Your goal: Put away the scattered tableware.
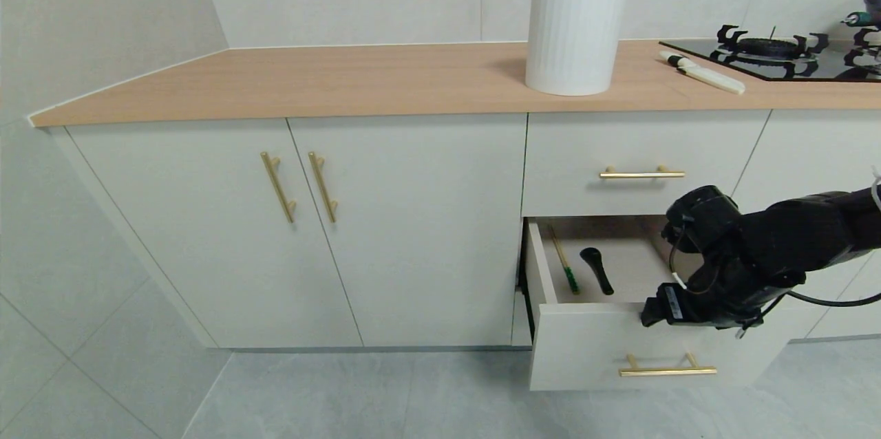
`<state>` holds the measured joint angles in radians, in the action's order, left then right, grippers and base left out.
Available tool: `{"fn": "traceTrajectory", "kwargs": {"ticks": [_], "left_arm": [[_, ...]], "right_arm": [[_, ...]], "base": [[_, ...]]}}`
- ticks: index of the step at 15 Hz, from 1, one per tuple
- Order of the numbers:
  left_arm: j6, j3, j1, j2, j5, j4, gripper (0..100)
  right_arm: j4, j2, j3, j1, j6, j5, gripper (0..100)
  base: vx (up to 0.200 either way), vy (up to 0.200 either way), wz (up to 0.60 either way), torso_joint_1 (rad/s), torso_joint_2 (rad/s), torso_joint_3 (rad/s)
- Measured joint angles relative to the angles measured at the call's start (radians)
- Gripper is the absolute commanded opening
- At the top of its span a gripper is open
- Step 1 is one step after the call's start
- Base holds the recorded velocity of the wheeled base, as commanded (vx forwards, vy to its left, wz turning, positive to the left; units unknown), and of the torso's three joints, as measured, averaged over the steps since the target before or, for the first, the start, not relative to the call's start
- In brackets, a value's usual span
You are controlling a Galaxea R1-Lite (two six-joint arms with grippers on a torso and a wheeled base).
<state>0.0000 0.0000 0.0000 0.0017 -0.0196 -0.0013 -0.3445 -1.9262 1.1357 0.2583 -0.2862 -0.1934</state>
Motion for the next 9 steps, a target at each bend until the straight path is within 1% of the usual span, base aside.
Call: {"fn": "traceTrajectory", "kwargs": {"ticks": [4, 9], "left_arm": [[0.000, 0.000, 0.000, 0.000, 0.000, 0.000, 100], [0.000, 0.000, 0.000, 0.000, 0.000, 0.000, 100]], "right_arm": [[0.009, -0.073, 0.141, -0.032, 0.033, 0.000, 100], [0.008, -0.161, 0.253, -0.057, 0.043, 0.002, 100]], "base": [[0.000, 0.000, 0.00, 0.000, 0.00, 0.000], [0.000, 0.000, 0.00, 0.000, 0.00, 0.000]]}}
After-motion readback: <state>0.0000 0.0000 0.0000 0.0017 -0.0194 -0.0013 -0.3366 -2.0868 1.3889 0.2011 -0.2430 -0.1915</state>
